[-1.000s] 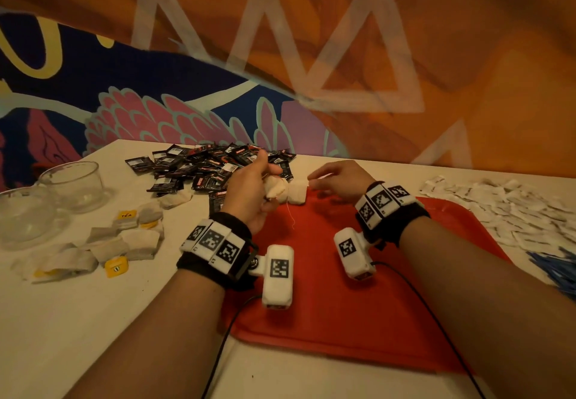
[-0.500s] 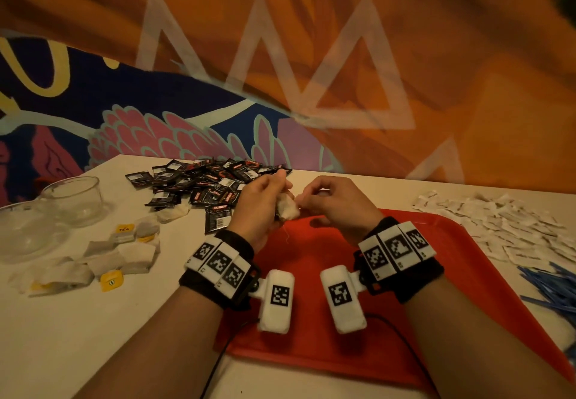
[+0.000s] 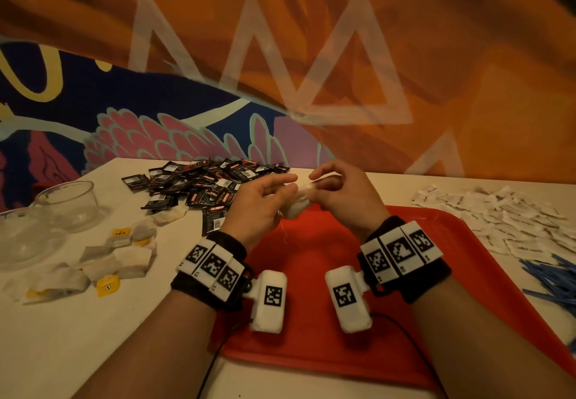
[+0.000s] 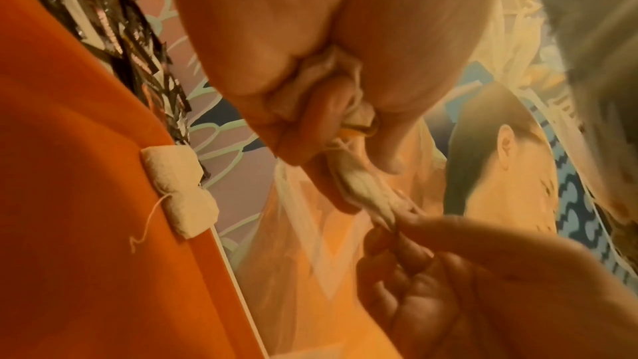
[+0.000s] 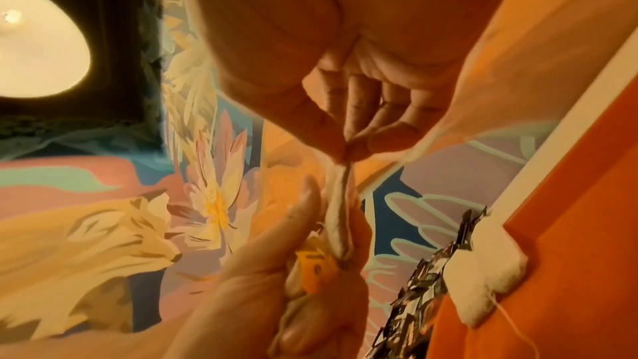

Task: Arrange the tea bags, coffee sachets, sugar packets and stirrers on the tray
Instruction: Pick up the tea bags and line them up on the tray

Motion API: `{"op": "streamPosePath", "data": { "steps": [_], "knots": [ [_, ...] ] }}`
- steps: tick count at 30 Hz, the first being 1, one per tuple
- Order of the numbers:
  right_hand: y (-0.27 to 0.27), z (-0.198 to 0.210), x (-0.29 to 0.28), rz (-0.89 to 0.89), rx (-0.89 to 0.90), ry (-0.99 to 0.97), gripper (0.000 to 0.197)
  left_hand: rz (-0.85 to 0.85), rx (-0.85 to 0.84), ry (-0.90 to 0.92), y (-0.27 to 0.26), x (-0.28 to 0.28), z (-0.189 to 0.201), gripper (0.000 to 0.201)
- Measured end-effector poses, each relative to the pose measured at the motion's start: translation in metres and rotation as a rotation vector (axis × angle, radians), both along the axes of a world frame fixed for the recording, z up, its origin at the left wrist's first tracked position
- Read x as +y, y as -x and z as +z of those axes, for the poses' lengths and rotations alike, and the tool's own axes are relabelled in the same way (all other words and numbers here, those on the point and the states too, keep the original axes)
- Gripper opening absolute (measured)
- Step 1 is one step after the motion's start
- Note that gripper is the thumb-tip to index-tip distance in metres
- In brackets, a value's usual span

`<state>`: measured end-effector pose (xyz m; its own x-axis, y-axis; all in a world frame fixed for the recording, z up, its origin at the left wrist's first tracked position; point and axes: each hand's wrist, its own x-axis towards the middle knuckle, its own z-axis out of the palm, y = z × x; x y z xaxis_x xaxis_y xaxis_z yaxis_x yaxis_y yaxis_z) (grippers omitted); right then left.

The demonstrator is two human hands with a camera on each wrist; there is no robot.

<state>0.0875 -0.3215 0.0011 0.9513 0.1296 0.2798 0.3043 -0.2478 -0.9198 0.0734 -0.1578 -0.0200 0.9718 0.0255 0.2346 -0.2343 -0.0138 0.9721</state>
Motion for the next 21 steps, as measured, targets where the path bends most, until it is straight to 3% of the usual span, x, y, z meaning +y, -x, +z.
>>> {"op": "streamPosePath", "data": {
  "steps": [2, 6, 12, 21],
  "knots": [
    [0.001, 0.002, -0.001, -0.013, -0.089, 0.057, 0.024, -0.049, -0.048, -0.069, 0.004, -0.003, 0.001, 0.025],
    [0.002, 0.005, -0.002, -0.033, -0.197, -0.001, 0.027, -0.035, -0.081, -0.091, 0.004, -0.007, 0.0, 0.016],
    [-0.002, 0.0, -0.003, 0.058, -0.037, -0.094, 0.007, -0.022, -0.063, -0.054, 0.002, -0.004, -0.001, 0.009],
    [-0.003, -0.005, 0.0, 0.037, -0.098, 0.009, 0.01, 0.032, -0.121, -0.068, -0.001, -0.005, -0.003, 0.01]
  ]
}}
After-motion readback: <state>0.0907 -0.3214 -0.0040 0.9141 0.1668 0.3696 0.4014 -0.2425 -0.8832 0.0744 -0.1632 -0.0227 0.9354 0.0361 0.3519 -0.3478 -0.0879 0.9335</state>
